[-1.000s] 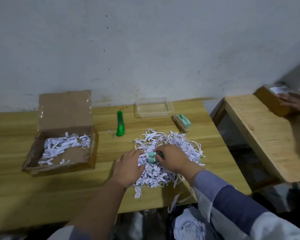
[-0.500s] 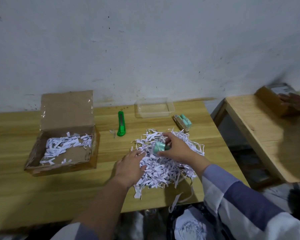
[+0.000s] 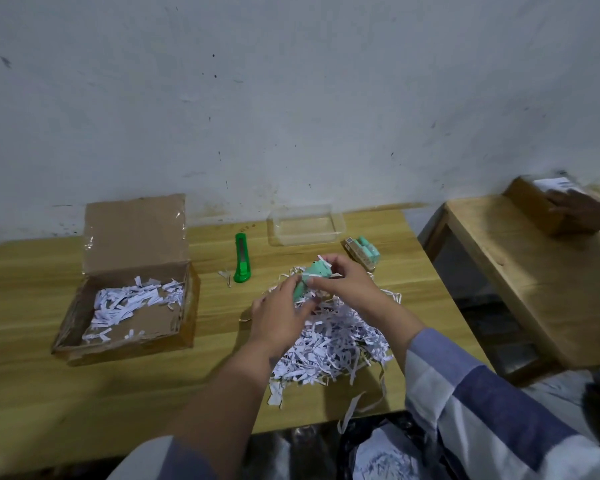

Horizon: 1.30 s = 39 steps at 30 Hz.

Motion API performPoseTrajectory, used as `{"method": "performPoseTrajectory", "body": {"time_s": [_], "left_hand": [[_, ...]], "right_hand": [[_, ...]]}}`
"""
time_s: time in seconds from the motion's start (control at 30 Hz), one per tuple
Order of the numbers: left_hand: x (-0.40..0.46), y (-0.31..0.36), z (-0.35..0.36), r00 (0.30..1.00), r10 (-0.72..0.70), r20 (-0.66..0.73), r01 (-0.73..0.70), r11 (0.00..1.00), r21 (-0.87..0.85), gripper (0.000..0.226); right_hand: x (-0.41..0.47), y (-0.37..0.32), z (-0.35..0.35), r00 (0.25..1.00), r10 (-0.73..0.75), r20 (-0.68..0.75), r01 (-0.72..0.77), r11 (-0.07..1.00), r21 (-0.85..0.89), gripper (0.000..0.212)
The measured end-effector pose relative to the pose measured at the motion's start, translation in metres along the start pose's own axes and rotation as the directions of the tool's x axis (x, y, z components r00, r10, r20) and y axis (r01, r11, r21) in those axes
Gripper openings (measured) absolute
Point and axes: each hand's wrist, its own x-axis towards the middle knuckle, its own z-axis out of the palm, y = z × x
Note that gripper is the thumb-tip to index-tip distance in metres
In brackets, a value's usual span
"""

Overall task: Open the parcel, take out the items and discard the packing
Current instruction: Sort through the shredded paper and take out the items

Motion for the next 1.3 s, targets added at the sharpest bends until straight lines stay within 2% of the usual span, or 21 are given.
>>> {"method": "performPoseTrajectory", "body": {"time_s": [0.07, 0.13, 0.17, 0.23, 0.27, 0.3, 0.33, 0.4, 0.47, 0.5, 0.57, 0.63, 0.73, 0.8, 0.93, 1.0, 1.1, 1.13, 1.23, 1.3], "left_hand": [[0.000, 0.002, -0.005, 0.997, 0.004, -0.077, -0.005, 1.000, -0.014, 0.028], [0.000, -0.001, -0.009, 0.995, 0.010, -0.104, -0.008, 1.000, 0.014, 0.021], [0.001, -0.004, -0.010, 0.995, 0.009, -0.099, -0.005, 0.999, 0.032, 0.019], [0.002, -0.010, -0.011, 0.997, -0.002, -0.071, 0.004, 0.999, 0.039, 0.018], [0.003, -0.012, -0.011, 0.999, -0.004, -0.054, 0.005, 1.000, 0.025, 0.017], [0.004, -0.014, -0.011, 0.999, 0.002, -0.043, -0.001, 1.000, 0.013, 0.016], [0.004, -0.015, -0.010, 0.999, 0.016, -0.037, -0.015, 1.000, 0.013, 0.016], [0.006, -0.017, -0.010, 0.998, 0.061, -0.024, -0.060, 0.997, 0.045, 0.017], [0.008, -0.017, -0.010, 0.994, 0.104, -0.011, -0.103, 0.991, 0.083, 0.019], [0.009, -0.016, -0.009, 0.993, 0.114, -0.004, -0.113, 0.989, 0.092, 0.020], [0.010, -0.015, -0.009, 0.993, 0.119, -0.002, -0.119, 0.989, 0.085, 0.020], [0.011, -0.014, -0.009, 0.994, 0.110, -0.006, -0.109, 0.993, 0.041, 0.018], [0.013, -0.015, -0.012, 0.994, 0.113, -0.004, -0.113, 0.993, -0.027, 0.015], [0.015, -0.019, -0.014, 0.990, 0.143, 0.001, -0.143, 0.990, -0.014, 0.017], [0.015, -0.022, -0.013, 0.983, 0.181, 0.010, -0.181, 0.983, 0.031, 0.020], [0.014, -0.023, -0.014, 0.983, 0.184, 0.002, -0.184, 0.983, 0.017, 0.020], [0.014, -0.027, -0.016, 0.987, 0.160, -0.011, -0.160, 0.987, -0.002, 0.020], [0.015, -0.028, -0.017, 0.989, 0.145, -0.012, -0.145, 0.989, -0.006, 0.020], [0.017, -0.028, -0.020, 0.995, 0.097, 0.001, -0.097, 0.994, -0.050, 0.016], [0.018, -0.025, -0.021, 0.996, 0.084, 0.011, -0.082, 0.993, -0.079, 0.014]], "right_hand": [[-0.002, -0.001, -0.002, 1.000, 0.011, 0.016, -0.011, 1.000, -0.025, 0.041], [-0.005, -0.004, -0.006, 0.999, 0.045, 0.000, -0.044, 0.977, -0.209, 0.037], [-0.004, -0.004, -0.008, 0.998, 0.064, -0.020, -0.067, 0.925, -0.375, 0.042], [0.000, -0.001, -0.013, 0.992, 0.081, -0.094, -0.124, 0.706, -0.697, 0.049], [0.002, 0.001, -0.015, 0.989, 0.064, -0.130, -0.142, 0.601, -0.787, 0.043], [0.003, 0.002, -0.015, 0.987, 0.029, -0.160, -0.150, 0.552, -0.820, 0.033], [0.005, 0.002, -0.015, 0.984, -0.001, -0.179, -0.148, 0.559, -0.816, 0.022], [0.005, -0.002, -0.015, 0.985, -0.036, -0.170, -0.093, 0.717, -0.690, 0.014], [0.005, -0.007, -0.013, 0.999, -0.005, -0.043, -0.014, 0.903, -0.429, 0.021], [0.005, -0.009, -0.012, 0.998, 0.030, 0.052, -0.010, 0.940, -0.341, 0.027], [0.004, -0.009, -0.009, 0.978, 0.078, 0.194, 0.001, 0.926, -0.376, 0.040], [0.005, -0.003, -0.007, 0.979, 0.033, 0.201, 0.067, 0.880, -0.470, 0.045], [0.007, 0.001, -0.008, 0.991, -0.022, 0.134, 0.076, 0.907, -0.415, 0.041], [0.009, 0.003, -0.012, 0.994, 0.005, 0.108, 0.033, 0.940, -0.341, 0.030], [0.010, 0.001, -0.016, 0.999, -0.022, 0.026, 0.030, 0.932, -0.361, 0.003], [0.013, 0.002, -0.018, 0.997, -0.031, -0.073, -0.001, 0.920, -0.393, 0.014], [0.015, 0.005, -0.021, 0.984, -0.011, -0.179, -0.075, 0.880, -0.468, 0.015], [0.015, 0.006, -0.021, 0.988, -0.015, -0.151, -0.058, 0.882, -0.468, 0.017], [0.011, 0.002, -0.012, 0.998, -0.015, 0.057, 0.037, 0.913, -0.407, 0.020], [0.010, 0.001, -0.005, 0.990, -0.008, 0.138, 0.062, 0.917, -0.394, 0.030]]}}
